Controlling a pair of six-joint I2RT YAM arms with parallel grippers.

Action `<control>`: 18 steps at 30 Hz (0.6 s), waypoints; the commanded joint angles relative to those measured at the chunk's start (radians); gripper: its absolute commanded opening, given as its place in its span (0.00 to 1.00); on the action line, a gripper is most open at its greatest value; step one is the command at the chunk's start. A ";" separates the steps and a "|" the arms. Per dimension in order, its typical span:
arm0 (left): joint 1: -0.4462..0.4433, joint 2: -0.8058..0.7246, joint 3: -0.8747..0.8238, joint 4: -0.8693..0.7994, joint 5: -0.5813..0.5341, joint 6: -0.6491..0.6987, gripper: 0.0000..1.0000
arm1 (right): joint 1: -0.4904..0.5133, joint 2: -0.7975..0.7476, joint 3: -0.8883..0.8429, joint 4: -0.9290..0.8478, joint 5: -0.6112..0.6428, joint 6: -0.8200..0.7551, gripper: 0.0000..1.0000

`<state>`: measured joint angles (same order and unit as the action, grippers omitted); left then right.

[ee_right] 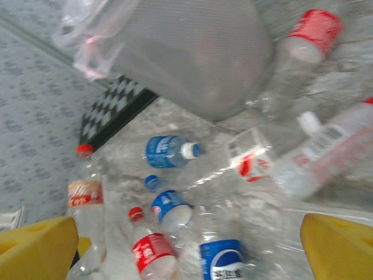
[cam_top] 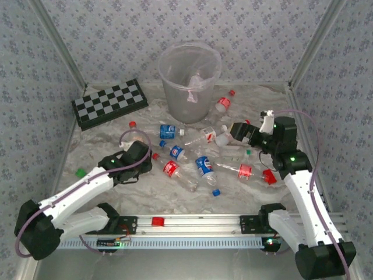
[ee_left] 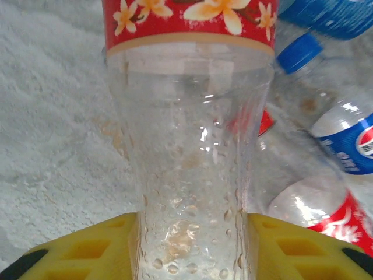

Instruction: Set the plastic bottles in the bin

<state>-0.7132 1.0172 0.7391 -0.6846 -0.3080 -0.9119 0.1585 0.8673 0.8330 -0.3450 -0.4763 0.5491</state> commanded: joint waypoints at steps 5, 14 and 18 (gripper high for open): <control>-0.013 0.001 0.095 0.225 0.187 0.174 0.35 | 0.218 0.070 -0.014 0.161 0.023 0.021 1.00; -0.162 0.171 0.198 0.364 0.287 0.346 0.30 | 0.331 0.303 0.096 0.286 0.027 0.110 0.97; -0.222 0.217 0.226 0.373 0.277 0.394 0.29 | 0.360 0.371 0.144 0.287 0.091 0.088 0.96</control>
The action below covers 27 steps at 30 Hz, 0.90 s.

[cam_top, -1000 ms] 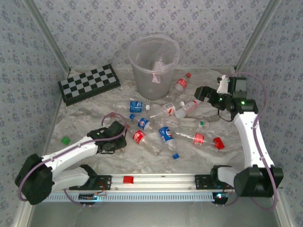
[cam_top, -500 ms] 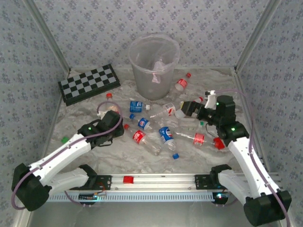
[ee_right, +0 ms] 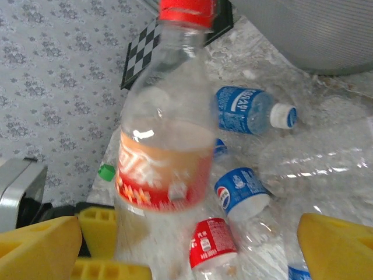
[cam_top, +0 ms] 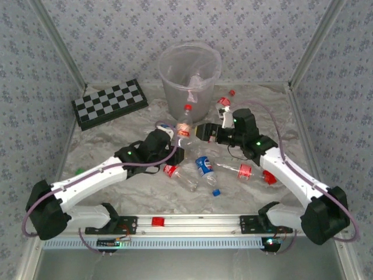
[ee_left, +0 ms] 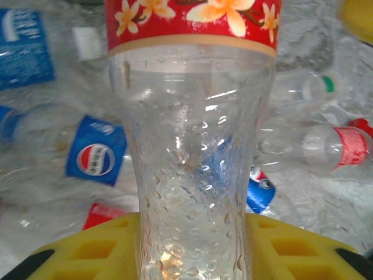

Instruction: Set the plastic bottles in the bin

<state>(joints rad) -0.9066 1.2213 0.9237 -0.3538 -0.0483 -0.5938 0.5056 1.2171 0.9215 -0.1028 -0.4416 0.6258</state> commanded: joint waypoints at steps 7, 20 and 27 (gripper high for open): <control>-0.083 0.072 0.054 0.054 0.007 0.127 0.29 | -0.008 0.134 0.139 0.011 0.143 -0.039 0.87; -0.098 0.085 0.037 0.091 -0.053 0.120 0.28 | -0.038 0.165 0.150 -0.016 0.098 0.047 0.37; -0.097 0.078 0.048 0.097 -0.053 0.100 0.55 | -0.036 0.101 0.204 -0.132 0.131 0.011 0.29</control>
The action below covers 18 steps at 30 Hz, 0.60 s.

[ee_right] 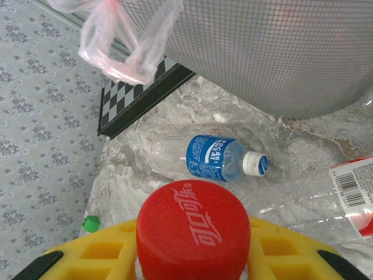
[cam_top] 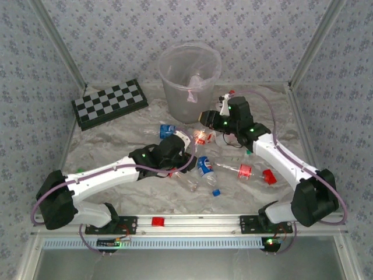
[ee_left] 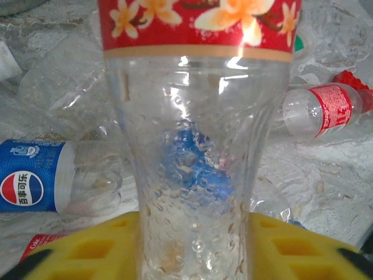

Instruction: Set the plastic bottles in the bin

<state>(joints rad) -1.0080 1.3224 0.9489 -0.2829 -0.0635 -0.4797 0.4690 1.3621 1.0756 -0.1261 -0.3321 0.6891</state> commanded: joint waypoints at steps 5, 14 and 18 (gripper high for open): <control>0.031 -0.053 0.086 -0.079 -0.073 -0.079 0.90 | 0.000 -0.103 0.205 -0.300 0.123 -0.189 0.25; 0.177 -0.204 -0.055 -0.189 -0.085 -0.303 0.92 | -0.059 -0.089 0.535 -0.402 0.257 -0.380 0.15; 0.255 -0.328 -0.169 -0.151 -0.002 -0.458 0.91 | -0.119 -0.015 0.714 -0.345 0.147 -0.378 0.06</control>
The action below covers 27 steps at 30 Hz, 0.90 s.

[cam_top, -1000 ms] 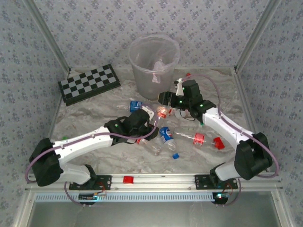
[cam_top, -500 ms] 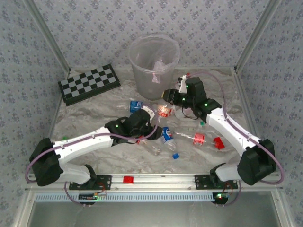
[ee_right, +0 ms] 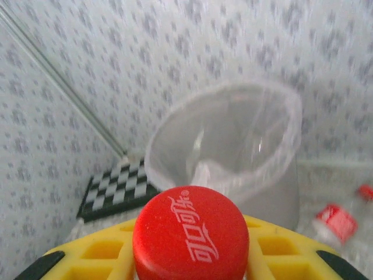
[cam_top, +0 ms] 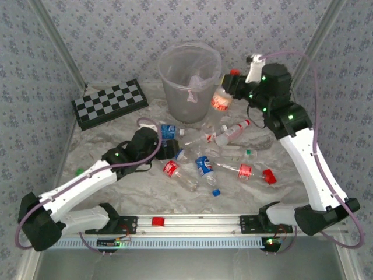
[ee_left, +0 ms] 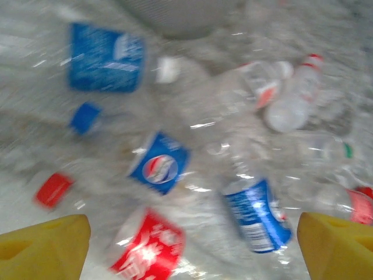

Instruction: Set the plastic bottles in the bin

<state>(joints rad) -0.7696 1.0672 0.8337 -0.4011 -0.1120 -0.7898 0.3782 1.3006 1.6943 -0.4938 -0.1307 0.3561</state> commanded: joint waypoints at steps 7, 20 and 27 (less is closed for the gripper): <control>0.040 -0.298 -0.216 -0.014 -0.011 -0.301 0.87 | -0.099 0.358 0.543 0.041 -0.265 -0.052 0.00; 0.044 -0.461 -0.317 -0.075 0.042 -0.400 0.86 | -0.046 0.910 1.001 0.072 -0.089 -0.272 0.00; 0.038 -0.421 -0.319 -0.038 0.059 -0.399 0.86 | -0.034 0.987 0.919 0.098 -0.004 -0.318 0.00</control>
<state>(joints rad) -0.7265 0.6346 0.5117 -0.4496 -0.0669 -1.1728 0.3393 2.2990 2.6293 -0.4442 -0.1932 0.0772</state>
